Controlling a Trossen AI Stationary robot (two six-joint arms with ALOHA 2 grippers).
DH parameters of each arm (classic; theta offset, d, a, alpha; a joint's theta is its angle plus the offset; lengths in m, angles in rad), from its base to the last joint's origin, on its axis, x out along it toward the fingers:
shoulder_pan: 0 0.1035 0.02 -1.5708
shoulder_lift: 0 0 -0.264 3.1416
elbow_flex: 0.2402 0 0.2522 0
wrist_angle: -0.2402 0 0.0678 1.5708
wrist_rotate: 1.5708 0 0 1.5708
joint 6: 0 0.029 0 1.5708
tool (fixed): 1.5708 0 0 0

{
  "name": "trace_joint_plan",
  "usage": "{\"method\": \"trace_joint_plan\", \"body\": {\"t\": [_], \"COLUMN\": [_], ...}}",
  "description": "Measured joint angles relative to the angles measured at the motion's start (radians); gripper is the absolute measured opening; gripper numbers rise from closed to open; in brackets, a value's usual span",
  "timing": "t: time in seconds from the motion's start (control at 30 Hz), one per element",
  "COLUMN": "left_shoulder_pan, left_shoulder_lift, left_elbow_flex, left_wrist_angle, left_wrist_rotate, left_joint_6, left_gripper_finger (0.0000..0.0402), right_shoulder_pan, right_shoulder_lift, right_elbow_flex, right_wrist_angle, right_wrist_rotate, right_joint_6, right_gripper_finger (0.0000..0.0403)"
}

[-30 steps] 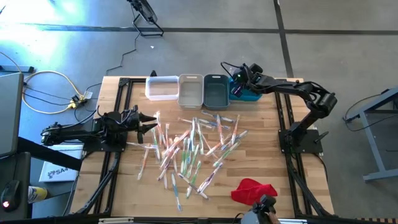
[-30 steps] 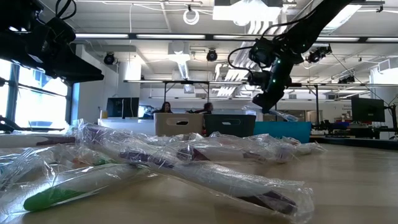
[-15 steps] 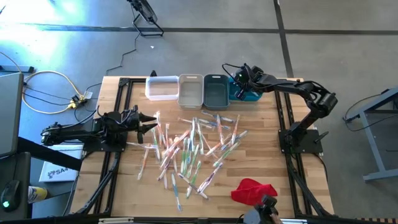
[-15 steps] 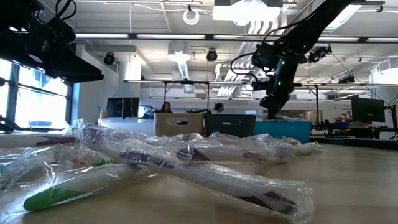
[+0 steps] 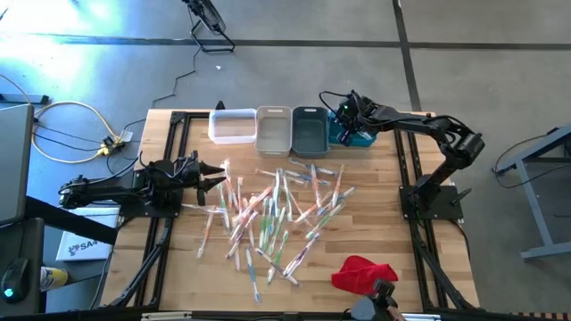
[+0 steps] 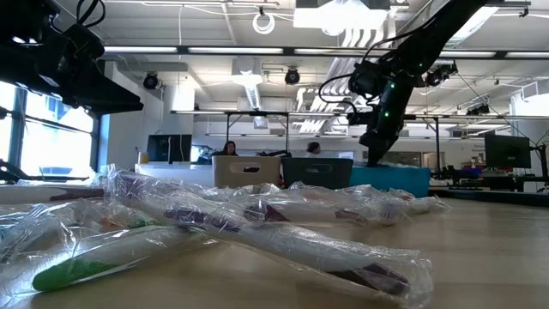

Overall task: Pick & Place Toothbrushes
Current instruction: Put the blue toothbrush into the blue bin, then adjust the blue bin on the table

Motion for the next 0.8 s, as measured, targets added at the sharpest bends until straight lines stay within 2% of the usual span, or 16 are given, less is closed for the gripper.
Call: {"method": "trace_joint_plan", "body": {"t": [0.27, 0.63, 0.8], "left_shoulder_pan": [0.000, 0.000, 0.000], "left_shoulder_lift": [0.000, 0.000, 0.000], "left_elbow_flex": [0.000, 0.000, 0.000], "left_wrist_angle": [0.000, 0.000, 0.000], "left_wrist_rotate": [0.000, 0.000, 0.000], "left_joint_6": [0.000, 0.000, 0.000], "left_gripper_finger": [0.0136, 0.0136, 0.0136], "right_shoulder_pan": [0.000, 0.004, 0.024], "right_shoulder_lift": [0.000, 0.000, 0.000], "right_elbow_flex": [0.000, 0.000, 0.000], "right_wrist_angle": [-0.005, -0.005, -0.005], "right_wrist_rotate": [0.000, 0.070, 0.071], "right_joint_6": [0.000, 0.005, 0.003], "right_gripper_finger": [0.0017, 0.0116, 0.0136]}}
